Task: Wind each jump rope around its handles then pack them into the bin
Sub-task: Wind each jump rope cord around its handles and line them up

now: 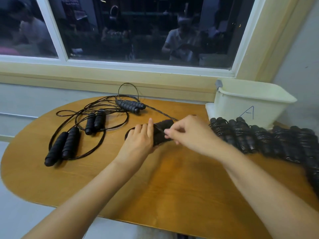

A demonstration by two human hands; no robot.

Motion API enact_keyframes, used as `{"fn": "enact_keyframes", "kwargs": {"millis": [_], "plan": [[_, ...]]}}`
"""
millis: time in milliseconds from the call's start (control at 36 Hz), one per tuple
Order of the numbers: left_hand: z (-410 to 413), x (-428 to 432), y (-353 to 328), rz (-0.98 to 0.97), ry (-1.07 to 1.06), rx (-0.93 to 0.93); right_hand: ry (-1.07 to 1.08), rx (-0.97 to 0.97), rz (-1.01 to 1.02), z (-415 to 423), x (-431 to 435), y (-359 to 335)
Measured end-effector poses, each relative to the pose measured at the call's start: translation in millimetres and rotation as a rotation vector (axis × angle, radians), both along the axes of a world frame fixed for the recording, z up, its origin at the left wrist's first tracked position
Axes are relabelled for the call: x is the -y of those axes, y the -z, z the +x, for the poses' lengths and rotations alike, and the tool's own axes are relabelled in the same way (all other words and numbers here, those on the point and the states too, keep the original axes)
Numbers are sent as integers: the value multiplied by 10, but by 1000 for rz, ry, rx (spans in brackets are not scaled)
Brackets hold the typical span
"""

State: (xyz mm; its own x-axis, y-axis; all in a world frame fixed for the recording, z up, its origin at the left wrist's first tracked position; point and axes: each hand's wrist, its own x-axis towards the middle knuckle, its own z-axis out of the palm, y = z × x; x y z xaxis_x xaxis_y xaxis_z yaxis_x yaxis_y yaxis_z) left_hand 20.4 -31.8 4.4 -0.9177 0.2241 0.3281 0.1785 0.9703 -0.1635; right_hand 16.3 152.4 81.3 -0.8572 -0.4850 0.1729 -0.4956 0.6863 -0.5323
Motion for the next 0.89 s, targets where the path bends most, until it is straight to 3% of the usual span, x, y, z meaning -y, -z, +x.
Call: {"fn": "enact_keyframes", "kwargs": {"millis": [56,139,250,333,528,639,778,889], "plan": [[-37,-48,-76,122,-58,45,11,-136,58,215,38,133],[-83,-74,-216,347,-182,111,-22,-183,-34,395,1,408],[52,-12,-248,744,-7,138,68,16,-188,307,-116,632],[167,9,-248,919,99,120,89,217,-343,183,-174,655],[277,-52,-297,1058,279,377,164,396,-622,63,-143,723],[285,-61,-322,1083,327,469,178,378,-729,80,-70,721],[311,-150,-337,1266,291,448,152,303,-730,101,-25,715],[270,-206,-276,1261,240,219,126,247,-661,108,-7,746]]}}
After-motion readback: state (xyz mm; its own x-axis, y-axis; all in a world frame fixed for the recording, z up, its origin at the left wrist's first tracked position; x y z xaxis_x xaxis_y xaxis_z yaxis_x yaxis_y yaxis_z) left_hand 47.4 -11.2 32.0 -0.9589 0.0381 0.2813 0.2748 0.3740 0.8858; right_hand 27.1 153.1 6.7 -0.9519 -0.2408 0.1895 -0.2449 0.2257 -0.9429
